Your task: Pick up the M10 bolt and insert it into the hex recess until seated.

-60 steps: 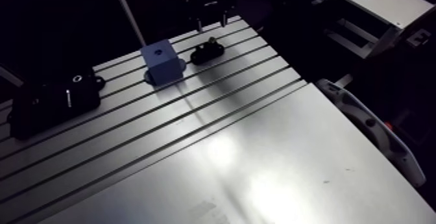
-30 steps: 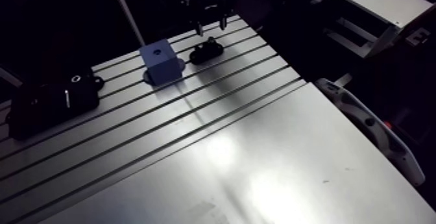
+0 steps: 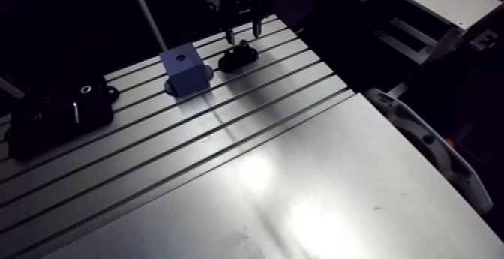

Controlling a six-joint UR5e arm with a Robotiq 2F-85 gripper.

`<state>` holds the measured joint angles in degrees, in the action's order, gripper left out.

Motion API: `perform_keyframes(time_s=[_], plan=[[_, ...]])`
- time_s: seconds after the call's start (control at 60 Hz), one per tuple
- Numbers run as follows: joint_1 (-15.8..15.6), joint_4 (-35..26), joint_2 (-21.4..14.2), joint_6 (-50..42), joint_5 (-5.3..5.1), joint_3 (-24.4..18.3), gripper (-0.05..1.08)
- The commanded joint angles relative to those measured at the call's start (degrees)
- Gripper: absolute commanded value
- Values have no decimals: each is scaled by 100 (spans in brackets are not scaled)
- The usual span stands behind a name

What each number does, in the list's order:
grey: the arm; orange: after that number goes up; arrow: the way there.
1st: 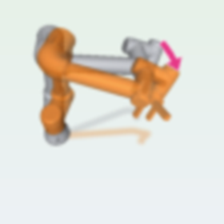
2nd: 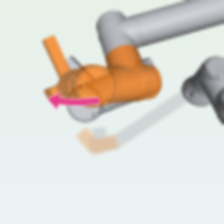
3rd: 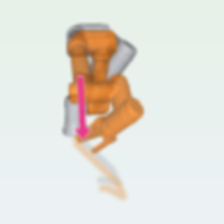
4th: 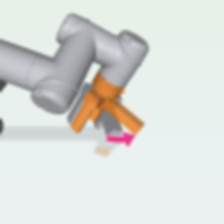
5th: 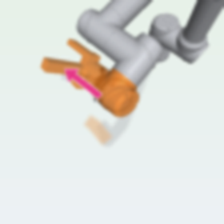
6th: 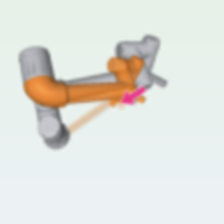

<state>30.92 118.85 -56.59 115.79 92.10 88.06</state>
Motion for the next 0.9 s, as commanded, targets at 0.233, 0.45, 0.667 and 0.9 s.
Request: perform_keyframes(time_s=[0.233,0.45,0.667,0.9], plan=[[19,169,-28,156,-38,205,35],[45,429,-98,202,-73,335,35],[55,522,-154,211,-168,407,35],[99,602,-224,309,-311,452,37]])
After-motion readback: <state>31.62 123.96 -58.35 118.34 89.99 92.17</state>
